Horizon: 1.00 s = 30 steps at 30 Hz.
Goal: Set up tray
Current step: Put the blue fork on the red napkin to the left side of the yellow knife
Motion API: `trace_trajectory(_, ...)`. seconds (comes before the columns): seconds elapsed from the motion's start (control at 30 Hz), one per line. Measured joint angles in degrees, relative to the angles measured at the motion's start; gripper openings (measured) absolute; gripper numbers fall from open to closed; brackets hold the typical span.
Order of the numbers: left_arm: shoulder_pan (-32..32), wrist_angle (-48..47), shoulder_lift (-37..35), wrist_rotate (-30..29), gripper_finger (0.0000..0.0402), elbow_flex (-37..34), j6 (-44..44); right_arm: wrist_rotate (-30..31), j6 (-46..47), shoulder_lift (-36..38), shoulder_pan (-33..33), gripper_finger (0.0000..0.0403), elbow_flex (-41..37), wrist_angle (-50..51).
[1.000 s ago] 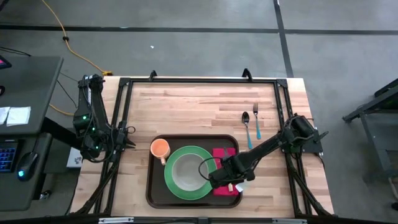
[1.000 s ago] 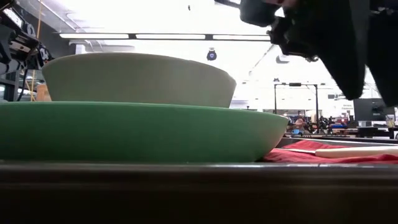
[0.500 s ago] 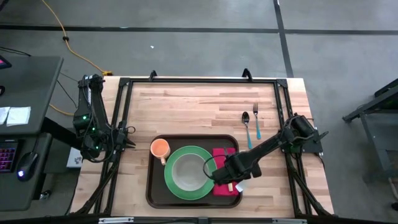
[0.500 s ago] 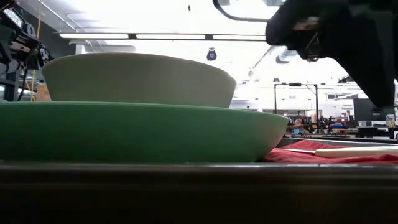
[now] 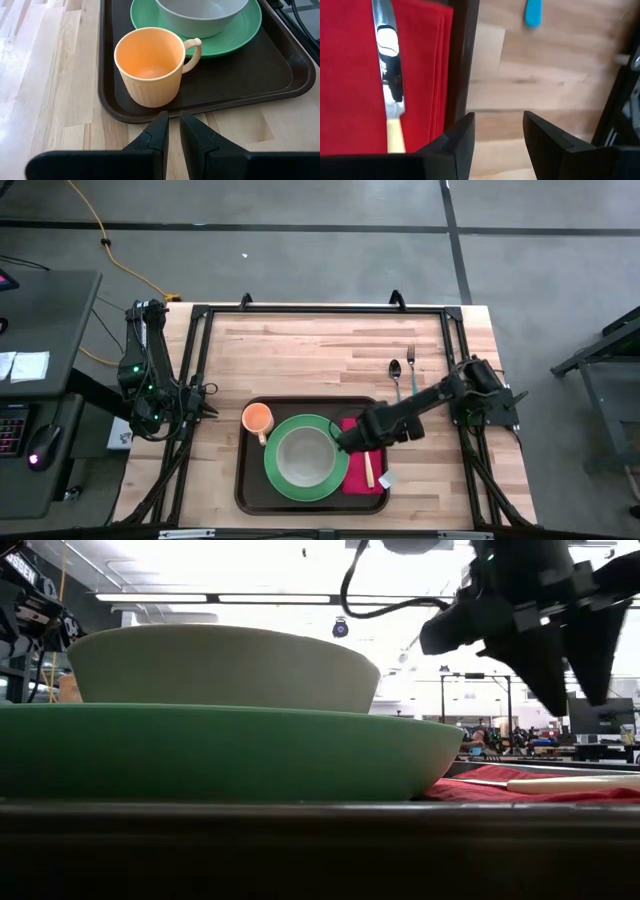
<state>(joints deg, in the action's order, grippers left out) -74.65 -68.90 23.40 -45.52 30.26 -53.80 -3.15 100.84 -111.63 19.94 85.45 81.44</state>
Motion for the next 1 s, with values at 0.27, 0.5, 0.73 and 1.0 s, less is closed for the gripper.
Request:
trace_trajectory(0.27,-0.01,0.02,-0.01,-0.04,0.0079,0.0,0.0,3.15,-5.18,1.18,-4.98,0.0144,0.0,2.08)
trace_trajectory(0.5,0.0,0.02,0.0,-0.17,0.0079,0.0,0.0,9.21,-5.38,6.15,-7.5,0.0144,0.0,3.98)
trace_trajectory(0.73,0.01,-0.05,-0.01,-0.17,0.0079,0.0,0.0,11.78,-4.96,11.06,-8.88,0.0145,0.0,7.29)
trace_trajectory(1.0,0.01,-0.17,-0.01,-0.17,0.0079,0.0,1.05,13.95,-4.29,13.56,-9.33,0.0145,-0.02,8.62)
